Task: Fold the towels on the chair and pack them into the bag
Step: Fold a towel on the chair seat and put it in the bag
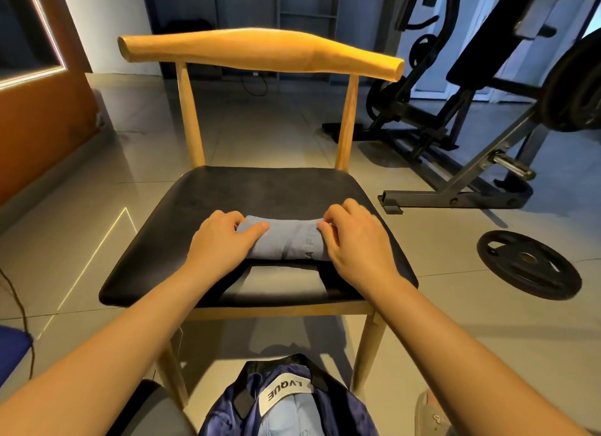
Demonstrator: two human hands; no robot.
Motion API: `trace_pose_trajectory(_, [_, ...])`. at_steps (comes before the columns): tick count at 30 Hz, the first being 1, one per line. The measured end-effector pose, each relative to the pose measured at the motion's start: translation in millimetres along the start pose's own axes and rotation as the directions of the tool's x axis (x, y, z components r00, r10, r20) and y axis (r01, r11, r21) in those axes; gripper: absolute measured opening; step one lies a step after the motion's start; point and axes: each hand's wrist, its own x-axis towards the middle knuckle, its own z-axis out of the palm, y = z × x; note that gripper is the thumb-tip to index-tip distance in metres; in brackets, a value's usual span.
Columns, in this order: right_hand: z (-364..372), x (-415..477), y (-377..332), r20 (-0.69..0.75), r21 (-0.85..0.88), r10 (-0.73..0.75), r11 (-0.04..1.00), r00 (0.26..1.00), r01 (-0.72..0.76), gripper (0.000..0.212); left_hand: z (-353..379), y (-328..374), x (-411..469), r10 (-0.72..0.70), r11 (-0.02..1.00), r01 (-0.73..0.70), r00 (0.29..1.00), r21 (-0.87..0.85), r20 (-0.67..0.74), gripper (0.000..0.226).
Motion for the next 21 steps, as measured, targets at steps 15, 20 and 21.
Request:
trace_pose_trajectory(15, [12,21,13,0.257,0.138,0.05,0.987,0.965,-0.088,0.028,-30,26,52,-0.352,0.921,0.389,0.823,0.01,0.445,0.095])
trace_pose_trajectory(20, [22,39,18,0.308,0.243,0.211,0.925,0.928,-0.291,0.026,-39,36,68,-0.4,0.887,0.461,0.748,0.019,0.529,0.065])
trace_pose_trajectory(21, [25,42,18,0.299,0.247,0.233,0.918,0.925,-0.311,0.026,-38,35,68,-0.394,0.885,0.466,0.745,0.003,0.539,0.063])
